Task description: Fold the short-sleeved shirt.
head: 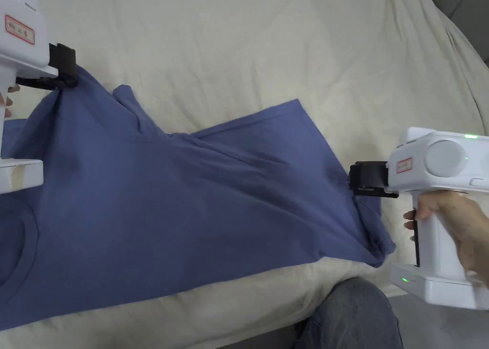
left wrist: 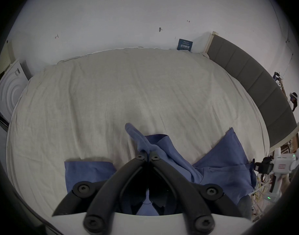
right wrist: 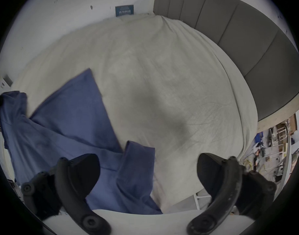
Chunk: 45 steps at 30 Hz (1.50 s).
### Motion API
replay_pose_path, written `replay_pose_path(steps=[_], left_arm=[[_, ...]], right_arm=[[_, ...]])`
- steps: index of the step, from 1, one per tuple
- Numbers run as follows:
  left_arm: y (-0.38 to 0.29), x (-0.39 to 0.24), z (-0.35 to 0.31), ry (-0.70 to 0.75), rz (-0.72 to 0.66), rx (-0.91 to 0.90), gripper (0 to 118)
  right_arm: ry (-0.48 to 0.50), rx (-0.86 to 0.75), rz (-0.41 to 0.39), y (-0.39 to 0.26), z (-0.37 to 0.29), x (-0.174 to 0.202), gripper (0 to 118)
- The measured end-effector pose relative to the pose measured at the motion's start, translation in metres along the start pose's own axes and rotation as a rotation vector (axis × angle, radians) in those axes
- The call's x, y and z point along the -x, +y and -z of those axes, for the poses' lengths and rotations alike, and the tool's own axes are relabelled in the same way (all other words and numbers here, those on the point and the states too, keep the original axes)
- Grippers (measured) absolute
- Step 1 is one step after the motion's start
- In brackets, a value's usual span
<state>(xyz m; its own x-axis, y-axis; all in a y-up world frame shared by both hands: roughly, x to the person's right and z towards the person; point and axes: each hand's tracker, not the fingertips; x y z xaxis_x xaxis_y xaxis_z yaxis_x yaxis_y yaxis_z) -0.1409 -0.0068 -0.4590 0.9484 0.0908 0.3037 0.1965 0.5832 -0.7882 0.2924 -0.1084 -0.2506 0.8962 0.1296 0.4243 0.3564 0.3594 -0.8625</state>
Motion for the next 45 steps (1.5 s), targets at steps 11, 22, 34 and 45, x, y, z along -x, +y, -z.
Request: replay_pose_path(steps=[11,22,34,45], left_arm=[[-0.007,0.001,0.003,0.04,-0.032,0.025,1],[0.001,0.024,-0.115,0.075,-0.153,-0.194,1],[0.006,0.06,-0.365,0.224,-0.216,-0.703,1],[0.044,0.062,-0.447,0.304,-0.301,-0.806,1]], right_arm=[[0.087,0.01,0.087,0.007,-0.021,-0.031,6],[0.334,-0.342,0.173,0.021,-0.187,-0.095,5],[0.399,-0.81,0.025,0.052,-0.387,-0.08,5],[0.212,-0.986,-0.128,0.115,-0.489,-0.013,5]])
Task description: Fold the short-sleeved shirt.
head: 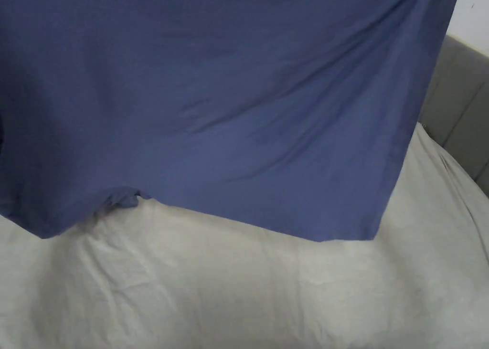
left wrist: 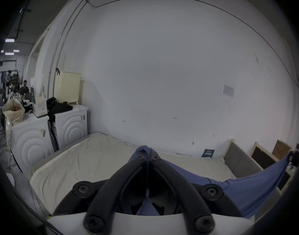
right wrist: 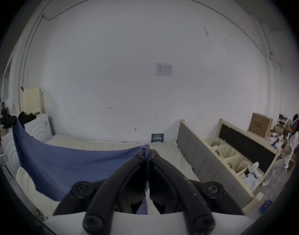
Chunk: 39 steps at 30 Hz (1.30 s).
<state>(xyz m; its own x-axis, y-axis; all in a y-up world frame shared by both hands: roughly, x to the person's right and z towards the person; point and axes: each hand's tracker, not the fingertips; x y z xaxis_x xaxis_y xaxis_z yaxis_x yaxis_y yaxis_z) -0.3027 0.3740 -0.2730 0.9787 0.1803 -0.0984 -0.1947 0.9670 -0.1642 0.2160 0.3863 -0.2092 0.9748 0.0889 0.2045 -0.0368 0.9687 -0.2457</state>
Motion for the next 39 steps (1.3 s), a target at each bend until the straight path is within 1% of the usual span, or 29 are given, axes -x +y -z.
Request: replay_pose_path(steps=[2,5,9,12,14,15,16,18,19,23,25,28,31,33,36,38,39], left_arm=[[0.011,-0.004,0.015,0.02,0.009,-0.001,1],[0.023,-0.021,0.043,0.094,0.1,-0.024,1],[0.039,-0.049,0.09,0.196,0.171,-0.039,1],[0.053,-0.071,0.127,0.274,0.231,-0.086,1],[0.063,-0.088,0.156,0.325,0.308,-0.122,1],[0.067,-0.095,0.165,0.34,0.335,-0.135,1],[0.071,-0.102,0.177,0.355,0.352,-0.166,1],[0.08,-0.114,0.195,0.37,0.334,-0.217,1],[0.083,-0.12,0.204,0.398,0.324,-0.241,1],[0.092,-0.132,0.227,0.415,0.253,-0.335,1],[0.09,-0.139,0.238,0.46,0.279,-0.393,1],[0.081,-0.146,0.254,0.522,0.309,-0.477,1],[0.068,-0.145,0.269,0.525,0.26,-0.479,1],[0.056,-0.143,0.28,0.517,0.257,-0.438,1],[0.024,-0.131,0.293,0.494,0.273,-0.386,1],[-0.008,-0.121,0.298,0.483,0.263,-0.35,1],[-0.026,-0.115,0.299,0.459,0.266,-0.305,1]], right_arm=[[-0.003,-0.003,0.001,0.014,0.006,0.01,5],[-0.023,-0.011,0.003,0.038,0.025,0.02,5],[-0.069,-0.022,0.003,0.067,0.063,0.032,5],[-0.091,-0.038,0.027,0.087,0.093,0.04,5],[-0.141,-0.092,0.072,0.101,0.118,0.043,5],[-0.158,-0.1,0.078,0.104,0.126,0.046,5],[-0.17,-0.097,0.068,0.11,0.138,0.05,5],[-0.207,-0.105,0.052,0.123,0.162,0.055,5],[-0.214,-0.114,0.046,0.128,0.172,0.057,5],[-0.237,-0.136,0.037,0.142,0.202,0.068,5],[-0.252,-0.152,0.05,0.148,0.216,0.071,5],[-0.27,-0.166,0.095,0.148,0.234,0.074,5],[-0.283,-0.165,0.084,0.138,0.249,0.078,5],[-0.286,-0.155,0.066,0.125,0.258,0.082,5],[-0.253,-0.105,0.058,0.098,0.274,0.079,5],[-0.254,-0.046,0.077,0.075,0.284,0.078,5],[-0.232,-0.024,0.103,0.06,0.288,0.076,5]])
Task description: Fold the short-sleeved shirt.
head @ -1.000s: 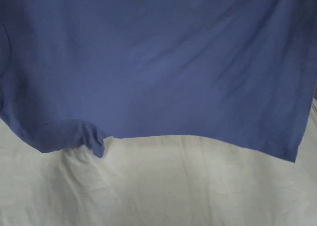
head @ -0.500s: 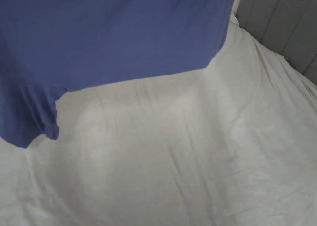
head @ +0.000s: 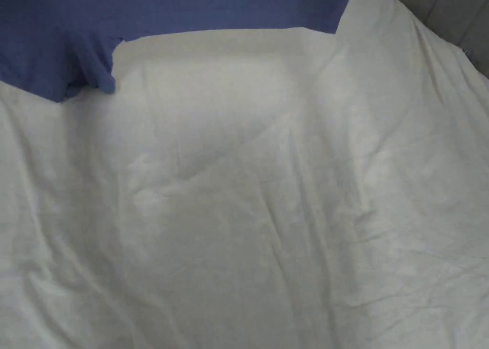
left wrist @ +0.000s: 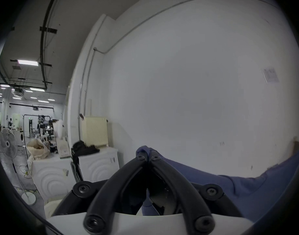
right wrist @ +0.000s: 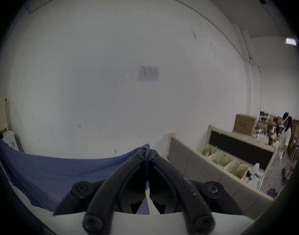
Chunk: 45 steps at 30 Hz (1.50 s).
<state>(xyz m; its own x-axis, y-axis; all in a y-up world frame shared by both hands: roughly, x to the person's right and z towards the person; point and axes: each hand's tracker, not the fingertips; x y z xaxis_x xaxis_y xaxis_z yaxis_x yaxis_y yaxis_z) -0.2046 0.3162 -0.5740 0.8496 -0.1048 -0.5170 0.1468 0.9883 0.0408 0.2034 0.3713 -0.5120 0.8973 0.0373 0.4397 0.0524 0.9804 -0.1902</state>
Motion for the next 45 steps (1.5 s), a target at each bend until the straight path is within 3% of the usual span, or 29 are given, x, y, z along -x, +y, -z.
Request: replay_pose_path(steps=[6,9,13,16,25,30,35,43,45], left_arm=[[-0.097,0.019,-0.034,-0.076,-0.067,0.218,1],[-0.145,0.034,-0.061,-0.111,-0.02,0.292,1],[-0.205,0.061,-0.105,-0.165,0.112,0.386,1],[-0.24,0.088,-0.147,-0.218,0.106,0.438,1],[-0.324,0.152,-0.282,-0.311,0.096,0.587,1],[-0.366,0.188,-0.344,-0.31,0.105,0.674,1],[-0.386,0.225,-0.385,-0.283,-0.021,0.787,1],[-0.392,0.242,-0.426,-0.326,0.085,0.849,1],[-0.389,0.241,-0.427,-0.329,0.088,0.845,8]], right_arm=[[0.061,0.171,0.014,-0.109,0.005,-0.02,5],[0.092,0.278,0.048,-0.173,0.0,-0.037,5],[0.115,0.393,0.025,-0.252,-0.019,-0.065,5],[0.121,0.482,0.066,-0.307,-0.042,-0.087,5],[0.168,0.609,-0.008,-0.439,-0.139,-0.144,5],[0.187,0.625,0.006,-0.477,-0.18,-0.173,5],[0.188,0.647,-0.005,-0.506,-0.218,-0.206,5],[0.194,0.628,-0.082,-0.52,-0.256,-0.225,5],[0.203,0.625,-0.066,-0.518,-0.258,-0.225,7]])
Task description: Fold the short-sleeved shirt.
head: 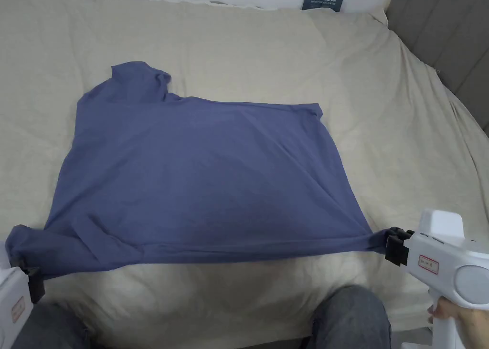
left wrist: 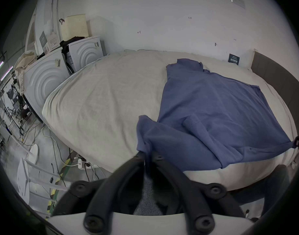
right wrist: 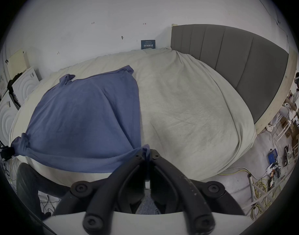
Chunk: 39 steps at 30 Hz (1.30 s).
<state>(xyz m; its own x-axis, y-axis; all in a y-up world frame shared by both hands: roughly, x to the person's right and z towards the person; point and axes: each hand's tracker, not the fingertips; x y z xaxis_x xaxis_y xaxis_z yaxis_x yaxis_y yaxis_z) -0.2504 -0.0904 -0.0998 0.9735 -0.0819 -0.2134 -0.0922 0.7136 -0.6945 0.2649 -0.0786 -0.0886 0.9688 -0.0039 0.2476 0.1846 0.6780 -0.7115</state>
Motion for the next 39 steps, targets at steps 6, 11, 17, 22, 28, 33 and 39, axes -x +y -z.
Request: replay_pose_path(steps=[6,11,17,22,28,33,39], left_arm=[[0.019,0.007,-0.013,0.012,-0.023,-0.099,105],[0.048,0.001,-0.038,0.012,0.012,-0.257,118],[0.075,-0.03,-0.072,-0.031,0.081,-0.452,118],[0.08,-0.04,-0.079,-0.023,0.104,-0.523,72],[0.081,-0.036,-0.076,-0.028,0.092,-0.509,0],[0.081,-0.031,-0.074,-0.067,0.057,-0.478,0],[0.088,-0.016,-0.065,-0.14,0.0,-0.377,16]], right_arm=[[-0.032,-0.035,0.006,0.008,-0.014,-0.004,114],[-0.018,-0.162,-0.067,0.025,-0.047,0.007,114],[0.063,-0.385,-0.076,0.047,-0.087,0.048,117],[0.119,-0.451,-0.056,0.059,-0.096,0.067,55],[0.142,-0.497,-0.014,0.057,-0.097,0.072,2],[0.164,-0.489,-0.004,0.053,-0.093,0.072,1],[0.174,-0.469,-0.022,0.049,-0.098,0.083,1]])
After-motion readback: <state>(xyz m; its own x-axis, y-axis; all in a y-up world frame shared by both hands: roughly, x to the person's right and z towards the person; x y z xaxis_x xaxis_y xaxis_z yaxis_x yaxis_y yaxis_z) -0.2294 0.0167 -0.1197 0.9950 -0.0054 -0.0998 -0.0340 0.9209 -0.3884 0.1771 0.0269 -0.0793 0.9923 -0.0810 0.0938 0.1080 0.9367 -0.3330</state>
